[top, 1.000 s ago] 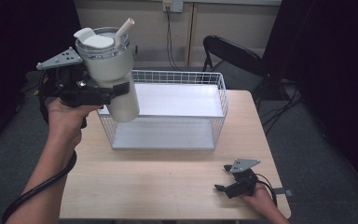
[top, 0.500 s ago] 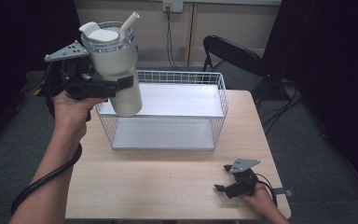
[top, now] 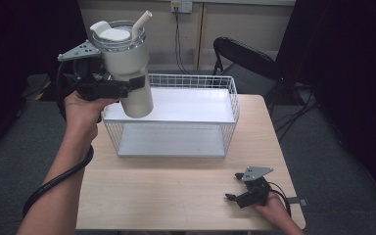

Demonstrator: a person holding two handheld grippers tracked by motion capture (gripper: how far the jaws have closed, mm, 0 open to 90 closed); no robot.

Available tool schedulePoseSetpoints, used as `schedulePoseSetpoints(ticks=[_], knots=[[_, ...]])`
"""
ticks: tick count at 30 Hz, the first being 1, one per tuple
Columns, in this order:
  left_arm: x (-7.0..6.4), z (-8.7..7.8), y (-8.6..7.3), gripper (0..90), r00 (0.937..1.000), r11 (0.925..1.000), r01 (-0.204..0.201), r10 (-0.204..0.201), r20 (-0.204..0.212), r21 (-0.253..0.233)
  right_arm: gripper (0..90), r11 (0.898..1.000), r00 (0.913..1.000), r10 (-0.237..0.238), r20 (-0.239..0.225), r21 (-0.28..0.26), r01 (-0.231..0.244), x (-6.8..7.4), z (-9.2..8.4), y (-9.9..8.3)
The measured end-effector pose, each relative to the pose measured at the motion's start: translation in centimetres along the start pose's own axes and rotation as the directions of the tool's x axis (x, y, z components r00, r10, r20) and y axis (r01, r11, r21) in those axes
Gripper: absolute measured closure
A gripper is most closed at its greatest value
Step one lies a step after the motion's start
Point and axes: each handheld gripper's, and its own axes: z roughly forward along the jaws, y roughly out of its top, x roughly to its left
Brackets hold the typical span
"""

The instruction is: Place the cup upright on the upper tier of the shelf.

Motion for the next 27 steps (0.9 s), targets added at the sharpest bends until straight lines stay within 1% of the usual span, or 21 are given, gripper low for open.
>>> schedulePoseSetpoints(ticks=[5, 8, 13, 17, 23, 27], knots=[[0.2, 0.7, -0.2, 10.3, 1.0, 1.0, -0.005, 0.005, 0.001, 0.002, 11.7, 1.0, 1.0, 0.0, 0.0, 0.0, 0.0, 0.0, 0.0, 0.0], [0.3, 1.1, -0.3, 10.3, 1.0, 1.0, 0.005, -0.005, 0.006, -0.003, 11.8, 1.0, 1.0, 0.0, 0.0, 0.0, 0.0, 0.0, 0.0, 0.0], [0.4, 1.7, -0.3, 10.3, 1.0, 1.0, -0.002, 0.002, 0.004, 0.002, 11.7, 1.0, 1.0, 0.0, -0.001, 0.0, 0.0, 0.0, 0.0, 0.0], [0.5, 2.0, -0.2, 10.3, 1.0, 1.0, -0.01, 0.01, -0.001, 0.0, 11.7, 1.0, 1.0, 0.0, 0.0, 0.0, 0.0, 0.0, 0.0, 0.0], [0.8, 2.6, -0.3, 10.4, 0.9999, 1.0, 0.002, -0.002, -0.01, -0.002, 11.7, 1.0, 1.0, 0.0, 0.0, 0.0, 0.0, 0.0, 0.0, 0.0], [0.9, 3.0, -0.4, 10.3, 0.9999, 1.0, -0.009, 0.009, -0.014, 0.002, 11.7, 1.0, 1.0, 0.0, 0.0, 0.0, 0.0, 0.0, 0.0, 0.0]])
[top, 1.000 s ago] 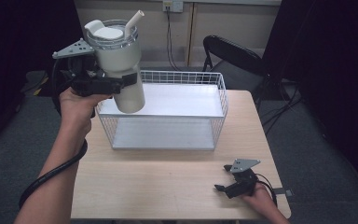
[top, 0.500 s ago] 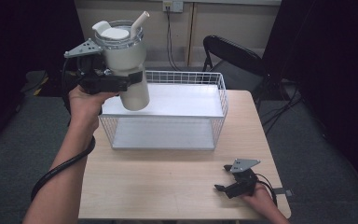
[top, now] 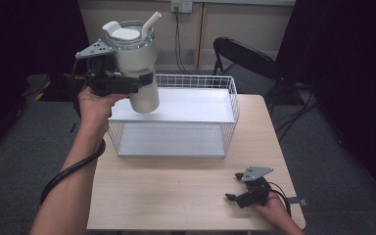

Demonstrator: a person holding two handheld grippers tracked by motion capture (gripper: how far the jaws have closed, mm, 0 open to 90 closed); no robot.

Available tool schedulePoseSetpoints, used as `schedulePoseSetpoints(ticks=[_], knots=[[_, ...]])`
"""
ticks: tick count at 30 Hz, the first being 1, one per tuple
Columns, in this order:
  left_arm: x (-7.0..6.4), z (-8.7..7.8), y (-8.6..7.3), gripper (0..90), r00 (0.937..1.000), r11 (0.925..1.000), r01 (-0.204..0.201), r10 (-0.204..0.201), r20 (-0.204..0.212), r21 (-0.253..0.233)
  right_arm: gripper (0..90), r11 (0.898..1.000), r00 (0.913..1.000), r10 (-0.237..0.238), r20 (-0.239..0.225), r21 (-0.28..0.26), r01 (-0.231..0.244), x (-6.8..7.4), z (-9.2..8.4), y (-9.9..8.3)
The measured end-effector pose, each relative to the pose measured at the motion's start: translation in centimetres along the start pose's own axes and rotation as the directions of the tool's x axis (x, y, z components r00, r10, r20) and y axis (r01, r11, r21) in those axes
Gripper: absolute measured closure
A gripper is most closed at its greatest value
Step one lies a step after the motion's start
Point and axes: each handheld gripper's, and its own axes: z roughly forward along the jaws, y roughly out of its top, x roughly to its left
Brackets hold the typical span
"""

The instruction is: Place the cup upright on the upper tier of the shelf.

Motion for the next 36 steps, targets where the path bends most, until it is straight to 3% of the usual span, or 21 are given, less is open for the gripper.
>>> schedulePoseSetpoints(ticks=[36], knots=[[0.8, 4.0, -0.6, 10.3, 0.9997, 0.9997, 0.003, -0.002, -0.023, 0.022, 11.7, 1.0, 1.0, 0.0, 0.0, 0.0, 0.0, 0.0, 0.0, 0.0]])
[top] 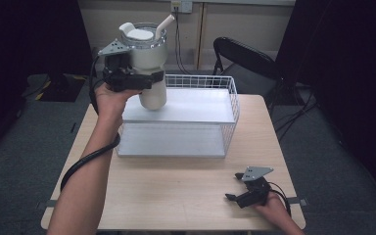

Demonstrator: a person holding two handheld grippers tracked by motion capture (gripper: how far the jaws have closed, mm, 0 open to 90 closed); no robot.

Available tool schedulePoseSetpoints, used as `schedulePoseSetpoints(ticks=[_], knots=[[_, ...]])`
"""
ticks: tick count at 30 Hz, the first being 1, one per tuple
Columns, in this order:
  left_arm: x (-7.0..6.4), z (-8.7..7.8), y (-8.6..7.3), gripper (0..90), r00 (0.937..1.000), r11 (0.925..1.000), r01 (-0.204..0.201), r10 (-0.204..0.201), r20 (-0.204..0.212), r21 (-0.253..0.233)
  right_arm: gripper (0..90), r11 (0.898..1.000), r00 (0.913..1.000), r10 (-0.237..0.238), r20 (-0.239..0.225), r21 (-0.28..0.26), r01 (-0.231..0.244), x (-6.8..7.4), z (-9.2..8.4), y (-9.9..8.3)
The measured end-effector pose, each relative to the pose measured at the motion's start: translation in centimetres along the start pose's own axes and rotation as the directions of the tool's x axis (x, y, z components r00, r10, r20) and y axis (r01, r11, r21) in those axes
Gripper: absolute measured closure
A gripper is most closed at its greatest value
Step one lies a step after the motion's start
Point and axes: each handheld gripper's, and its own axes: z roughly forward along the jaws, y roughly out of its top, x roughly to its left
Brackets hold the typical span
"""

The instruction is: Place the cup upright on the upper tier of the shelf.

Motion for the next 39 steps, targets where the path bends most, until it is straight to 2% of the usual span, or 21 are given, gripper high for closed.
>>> schedulePoseSetpoints(ticks=[6, 13, 19, 27, 34, 39], knots=[[0.2, 0.5, -0.2, 10.3, 1.0, 0.9999, 0.006, -0.006, -0.008, -0.009, 11.7, 1.0, 1.0, 0.0, 0.0, 0.0, 0.0, 0.0, 0.0, 0.0], [0.2, 1.2, -0.3, 10.3, 0.9998, 1.0, -0.008, 0.008, -0.019, -0.004, 11.7, 1.0, 1.0, 0.0, 0.0, 0.0, 0.0, 0.0, 0.0, 0.0], [0.1, 1.9, -0.3, 10.3, 0.9998, 0.9998, -0.017, 0.017, -0.012, 0.005, 11.7, 1.0, 1.0, 0.0, 0.0, -0.001, 0.0, 0.0, 0.0, 0.0], [-0.1, 2.8, -0.6, 10.3, 0.9998, 0.9998, -0.016, 0.016, -0.011, 0.011, 11.7, 1.0, 1.0, 0.0, 0.0, 0.0, 0.0, 0.0, 0.0, 0.0], [-0.1, 3.5, -0.9, 10.3, 0.9993, 0.9997, -0.012, 0.013, -0.034, 0.021, 11.7, 1.0, 1.0, 0.0, 0.0, 0.0, 0.0, 0.0, 0.0, 0.0], [-0.1, 4.0, -1.1, 10.3, 0.9996, 0.9998, -0.007, 0.008, -0.026, 0.02, 11.7, 1.0, 1.0, 0.001, 0.0, 0.0, -0.001, 0.0, 0.0, 0.0]])
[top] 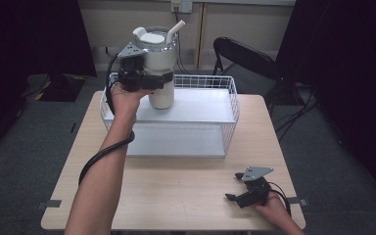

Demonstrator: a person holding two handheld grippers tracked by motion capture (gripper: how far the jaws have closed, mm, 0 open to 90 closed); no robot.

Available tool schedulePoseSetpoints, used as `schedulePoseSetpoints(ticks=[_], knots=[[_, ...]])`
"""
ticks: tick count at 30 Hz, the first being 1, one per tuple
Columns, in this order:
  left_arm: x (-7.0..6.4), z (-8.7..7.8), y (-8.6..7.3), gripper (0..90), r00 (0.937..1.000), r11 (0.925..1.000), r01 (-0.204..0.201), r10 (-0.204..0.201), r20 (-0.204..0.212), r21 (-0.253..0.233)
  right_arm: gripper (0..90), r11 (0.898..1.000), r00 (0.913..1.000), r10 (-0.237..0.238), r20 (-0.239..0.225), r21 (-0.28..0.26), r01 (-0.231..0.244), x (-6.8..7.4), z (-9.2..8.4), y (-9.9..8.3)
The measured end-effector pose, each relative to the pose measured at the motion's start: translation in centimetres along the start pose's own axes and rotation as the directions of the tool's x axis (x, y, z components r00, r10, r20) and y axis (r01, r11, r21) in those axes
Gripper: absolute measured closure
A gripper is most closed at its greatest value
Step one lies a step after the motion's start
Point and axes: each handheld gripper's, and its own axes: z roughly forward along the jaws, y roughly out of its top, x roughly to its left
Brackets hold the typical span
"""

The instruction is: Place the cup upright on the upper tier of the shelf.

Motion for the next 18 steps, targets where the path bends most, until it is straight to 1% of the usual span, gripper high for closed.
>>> schedulePoseSetpoints(ticks=[2, 8, 12, 16, 18], knots=[[-0.1, 0.2, 0.0, 10.3, 1.0, 1.0, -0.008, 0.008, -0.004, -0.001, 11.7, 1.0, 1.0, 0.0, 0.0, 0.0, 0.0, 0.0, 0.0, 0.0], [-0.2, 1.0, -0.1, 10.2, 1.0, 1.0, 0.001, -0.001, 0.001, 0.001, 11.7, 1.0, 1.0, 0.0, 0.0, 0.0, 0.0, 0.0, 0.0, 0.0], [-0.3, 1.5, -0.2, 10.2, 1.0, 1.0, -0.004, 0.004, 0.002, 0.006, 11.7, 1.0, 1.0, 0.0, 0.0, 0.0, 0.0, 0.0, 0.0, 0.0], [-0.3, 1.8, -0.5, 10.2, 1.0, 0.9999, 0.001, -0.001, 0.003, 0.012, 11.7, 1.0, 1.0, 0.0, 0.0, 0.0, 0.0, 0.0, 0.0, 0.0], [-0.3, 1.9, -0.7, 10.2, 1.0, 0.9999, 0.008, -0.008, -0.003, 0.011, 11.7, 1.0, 1.0, 0.0, 0.0, 0.0, 0.0, 0.0, 0.0, 0.0]])
